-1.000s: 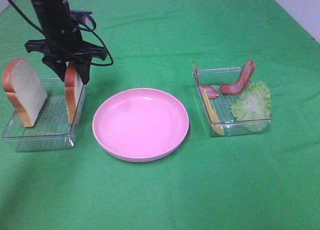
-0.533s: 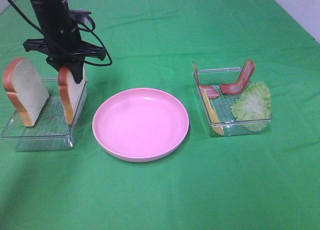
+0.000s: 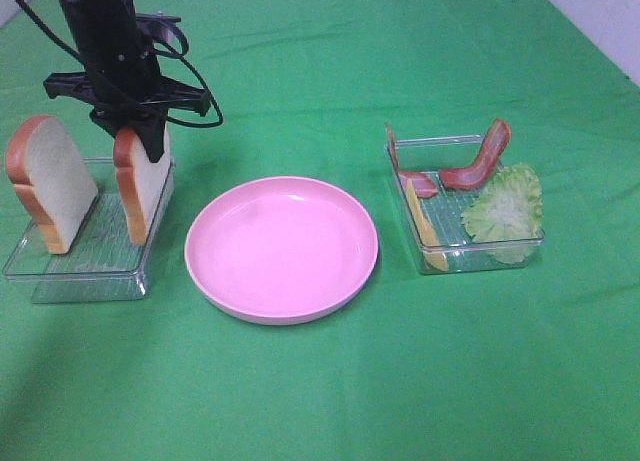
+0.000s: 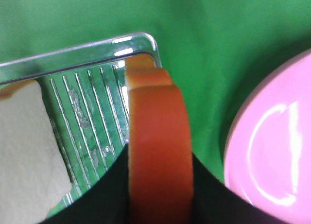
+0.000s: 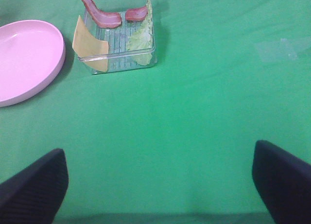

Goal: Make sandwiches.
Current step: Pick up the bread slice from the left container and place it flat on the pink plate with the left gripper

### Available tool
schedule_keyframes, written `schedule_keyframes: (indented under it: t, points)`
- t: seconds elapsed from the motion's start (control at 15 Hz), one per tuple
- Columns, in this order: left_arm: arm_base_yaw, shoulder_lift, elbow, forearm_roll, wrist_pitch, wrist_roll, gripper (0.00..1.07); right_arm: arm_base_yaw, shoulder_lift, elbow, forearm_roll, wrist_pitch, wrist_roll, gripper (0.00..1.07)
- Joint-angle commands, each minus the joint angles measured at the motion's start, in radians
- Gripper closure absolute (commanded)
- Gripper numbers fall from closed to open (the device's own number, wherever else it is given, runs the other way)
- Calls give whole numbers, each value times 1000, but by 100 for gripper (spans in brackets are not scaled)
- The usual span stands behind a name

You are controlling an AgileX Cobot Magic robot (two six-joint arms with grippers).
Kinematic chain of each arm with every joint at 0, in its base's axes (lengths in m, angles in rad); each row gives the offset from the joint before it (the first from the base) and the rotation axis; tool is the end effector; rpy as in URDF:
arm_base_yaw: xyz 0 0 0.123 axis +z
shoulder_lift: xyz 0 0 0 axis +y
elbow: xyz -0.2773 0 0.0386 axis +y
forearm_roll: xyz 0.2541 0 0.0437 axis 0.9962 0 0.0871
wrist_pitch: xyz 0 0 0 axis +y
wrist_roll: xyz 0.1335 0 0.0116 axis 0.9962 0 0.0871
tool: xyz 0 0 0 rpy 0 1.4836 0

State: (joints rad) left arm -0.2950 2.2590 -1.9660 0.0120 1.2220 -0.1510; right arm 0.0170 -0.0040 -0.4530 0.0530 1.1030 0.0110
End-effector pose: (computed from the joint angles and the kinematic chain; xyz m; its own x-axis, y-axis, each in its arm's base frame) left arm 0.4605 -0.1384 0.1485 -0.9792 0.1446 -0.1426 0.1475 0.9890 -0.0098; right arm 0.0447 0.0071 0.2409 -0.5313 0.0258 -0.8468 -0.0386 0.9978 0.0546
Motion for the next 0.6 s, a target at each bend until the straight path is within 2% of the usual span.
schedule_keyframes:
  t: [0.07, 0.33, 0.47, 0.6]
  points:
    - [-2, -70, -1, -12, 98, -2, 107, -3, -32, 1, 1, -1, -11, 9]
    - [-2, -198, -1, -25, 98, -26, 107, -3, -32, 1, 1, -1, -11, 9]
    - [-2, -321, -1, -96, 98, -11, 107, -3, -32, 1, 1, -1, -11, 9]
    - [-2, -396, 41, -113, 98, 7, 107, -3, -32, 1, 1, -1, -11, 9]
